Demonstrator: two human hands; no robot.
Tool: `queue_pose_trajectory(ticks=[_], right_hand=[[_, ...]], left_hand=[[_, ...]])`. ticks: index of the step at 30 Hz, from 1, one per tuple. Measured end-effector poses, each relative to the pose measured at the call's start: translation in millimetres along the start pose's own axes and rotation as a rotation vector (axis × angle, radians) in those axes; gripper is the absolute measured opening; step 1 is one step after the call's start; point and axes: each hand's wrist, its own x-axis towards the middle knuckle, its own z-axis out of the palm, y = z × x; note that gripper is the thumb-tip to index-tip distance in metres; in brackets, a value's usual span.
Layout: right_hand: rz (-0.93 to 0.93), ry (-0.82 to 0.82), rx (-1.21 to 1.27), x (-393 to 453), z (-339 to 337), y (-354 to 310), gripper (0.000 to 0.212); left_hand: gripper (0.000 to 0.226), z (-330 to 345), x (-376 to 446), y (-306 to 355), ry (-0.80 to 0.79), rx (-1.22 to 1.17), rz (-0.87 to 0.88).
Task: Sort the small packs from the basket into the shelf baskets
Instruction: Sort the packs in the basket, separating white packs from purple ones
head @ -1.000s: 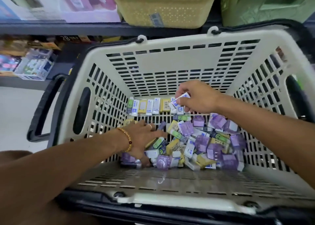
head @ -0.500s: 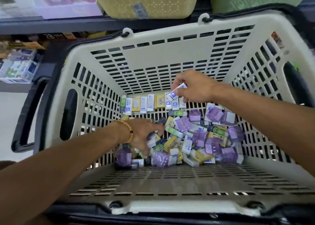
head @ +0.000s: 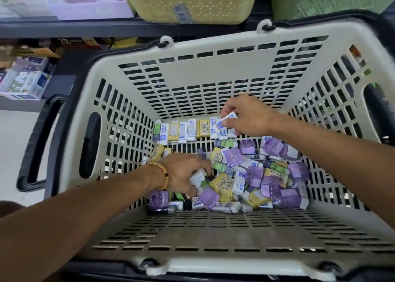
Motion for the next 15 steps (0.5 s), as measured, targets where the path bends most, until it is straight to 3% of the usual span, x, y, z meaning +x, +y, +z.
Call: queue_pose_trajectory(ticks=[3, 6, 11, 15], right_hand=[[-0.003, 0.024, 0.010, 0.2, -2.5, 0.2, 0.007], [0.005, 0.041, 0.015, -0.3, -4.1, 0.9, 0.007], [0.082, 0.063, 0.125, -1.4, 0.3, 3.9, 0.018], [0.173, 0.081, 0.330, 4.1, 4.2, 8.4, 0.015]], left_hand=[[0.053, -3.9, 2.9, 0.1, 0.052, -0.153, -0.031], [0.068, -2.5, 3.5, 3.5, -0.023, -0.060, -0.005], [0.034, -4.1, 5.2, 5.8, 0.128, -0.200, -0.019], [0.035, -10.5, 3.3, 9.3, 0.108, -0.239, -0.031]])
